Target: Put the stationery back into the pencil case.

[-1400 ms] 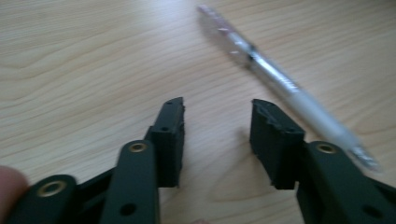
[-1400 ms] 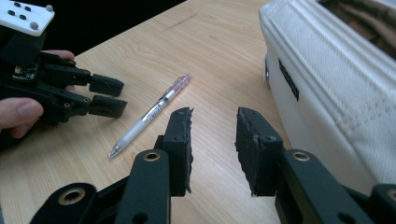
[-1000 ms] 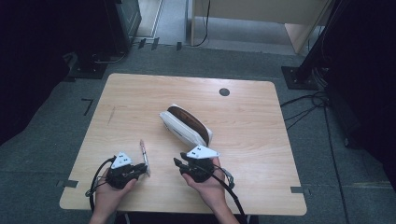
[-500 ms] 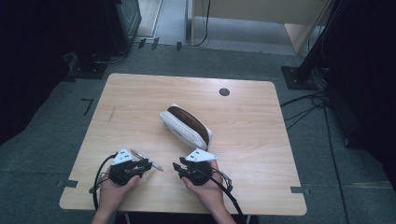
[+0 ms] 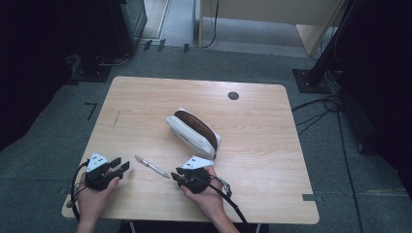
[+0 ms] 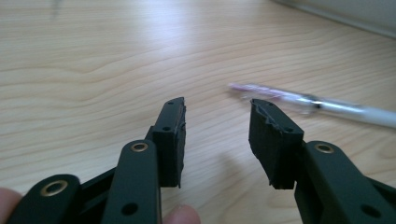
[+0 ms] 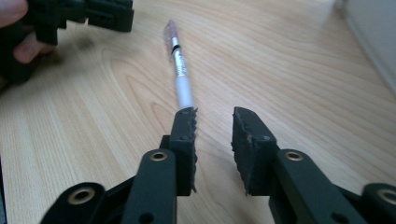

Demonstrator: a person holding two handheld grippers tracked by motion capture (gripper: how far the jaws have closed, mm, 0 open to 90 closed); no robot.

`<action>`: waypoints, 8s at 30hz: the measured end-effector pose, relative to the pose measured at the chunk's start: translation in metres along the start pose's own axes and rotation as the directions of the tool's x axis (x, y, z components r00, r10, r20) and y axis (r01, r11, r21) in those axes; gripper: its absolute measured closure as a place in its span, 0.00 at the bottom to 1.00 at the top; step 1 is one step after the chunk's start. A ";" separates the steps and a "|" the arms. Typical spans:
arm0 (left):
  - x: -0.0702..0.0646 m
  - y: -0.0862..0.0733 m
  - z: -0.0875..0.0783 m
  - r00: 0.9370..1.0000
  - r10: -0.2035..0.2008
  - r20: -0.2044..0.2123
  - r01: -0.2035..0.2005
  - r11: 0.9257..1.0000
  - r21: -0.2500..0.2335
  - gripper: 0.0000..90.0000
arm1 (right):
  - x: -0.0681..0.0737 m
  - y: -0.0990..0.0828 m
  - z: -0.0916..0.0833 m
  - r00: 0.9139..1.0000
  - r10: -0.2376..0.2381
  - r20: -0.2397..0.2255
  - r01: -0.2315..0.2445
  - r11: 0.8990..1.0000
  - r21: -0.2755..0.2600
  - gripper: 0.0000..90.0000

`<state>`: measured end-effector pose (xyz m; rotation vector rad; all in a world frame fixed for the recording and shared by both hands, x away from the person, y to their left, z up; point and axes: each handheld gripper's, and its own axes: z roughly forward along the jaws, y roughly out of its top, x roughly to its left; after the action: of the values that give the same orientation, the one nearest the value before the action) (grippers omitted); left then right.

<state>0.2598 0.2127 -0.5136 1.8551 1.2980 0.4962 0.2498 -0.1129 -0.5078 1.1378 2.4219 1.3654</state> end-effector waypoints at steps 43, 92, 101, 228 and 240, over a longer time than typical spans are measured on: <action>-0.002 0.002 0.007 0.992 0.053 -0.114 -0.042 0.995 0.090 0.43 | 0.015 0.010 0.010 0.987 -0.152 0.057 0.154 0.988 -0.019 0.90; -0.009 0.002 0.012 0.984 0.107 -0.140 -0.085 0.985 0.150 0.02 | -0.026 0.064 -0.107 0.975 -0.125 0.185 0.163 0.965 -0.206 0.90; -0.009 0.002 0.012 0.984 0.123 -0.129 -0.102 0.983 0.155 0.00 | -0.043 0.072 -0.120 0.968 -0.099 0.231 0.153 0.961 -0.230 0.90; -0.007 0.003 0.014 0.990 0.118 -0.075 -0.103 0.979 0.173 0.00 | -0.144 -0.054 -0.188 0.844 0.264 0.467 -0.211 0.964 -0.164 0.00; -0.007 0.003 0.014 0.990 0.118 -0.075 -0.104 0.979 0.173 0.00 | -0.156 -0.083 -0.195 0.806 0.305 0.507 -0.269 0.952 -0.146 0.00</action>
<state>0.2681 0.2005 -0.5188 2.0760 1.3328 0.5436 0.2262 -0.3744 -0.4956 1.6564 1.8527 1.0053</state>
